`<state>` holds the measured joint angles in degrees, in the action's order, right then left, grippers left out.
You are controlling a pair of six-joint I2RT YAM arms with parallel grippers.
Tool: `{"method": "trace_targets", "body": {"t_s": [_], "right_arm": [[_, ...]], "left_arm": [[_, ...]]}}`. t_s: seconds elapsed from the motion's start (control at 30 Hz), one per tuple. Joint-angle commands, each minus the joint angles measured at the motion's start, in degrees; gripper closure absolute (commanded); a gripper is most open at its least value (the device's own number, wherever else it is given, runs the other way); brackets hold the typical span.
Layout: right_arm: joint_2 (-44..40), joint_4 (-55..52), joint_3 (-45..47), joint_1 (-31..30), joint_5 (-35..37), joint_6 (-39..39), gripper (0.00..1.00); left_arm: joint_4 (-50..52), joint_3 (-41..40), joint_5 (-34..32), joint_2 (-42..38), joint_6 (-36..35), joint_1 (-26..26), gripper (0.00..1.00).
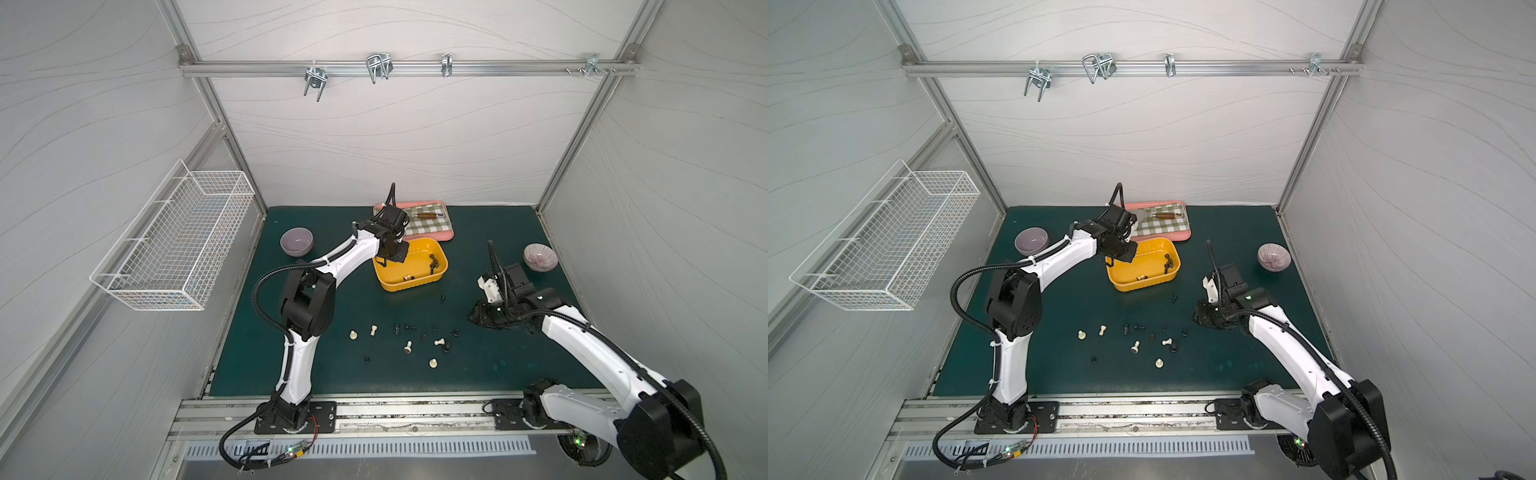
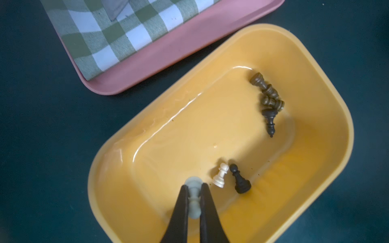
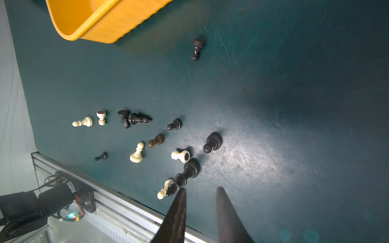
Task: Put the chess pieces into the storage box
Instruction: Place the chess piece in the storage box.
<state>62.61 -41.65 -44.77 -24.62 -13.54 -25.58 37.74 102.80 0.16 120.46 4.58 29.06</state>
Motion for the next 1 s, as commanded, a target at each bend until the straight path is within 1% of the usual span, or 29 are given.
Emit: {"method": "trace_targets", "body": {"t_s": [0.0,0.33,0.53,0.87,0.97], "right_arm": [[-0.8,-1.7,0.5,0.3,0.6,0.0,0.73],[-0.7,-3.2,0.5,0.3,1.5,1.2,0.73],[-0.3,-3.2,0.4,0.3,1.8,1.4,0.73],[-1.0,-3.6,0.7,0.3,2.1,1.5,0.72],[-1.2,-3.7,0.7,0.2,2.1,1.3,0.72]], "left_arm": [[1.5,4.8,-0.7,3.2,-1.7,-0.9,0.92],[0.4,6.2,-0.5,6.3,-1.5,-2.7,0.91],[0.8,7.0,-0.7,7.3,-1.7,-3.1,0.88],[0.4,6.7,-1.1,7.2,-1.2,-3.6,0.75],[0.5,6.6,-1.1,7.0,-1.2,-3.6,0.73]]}}
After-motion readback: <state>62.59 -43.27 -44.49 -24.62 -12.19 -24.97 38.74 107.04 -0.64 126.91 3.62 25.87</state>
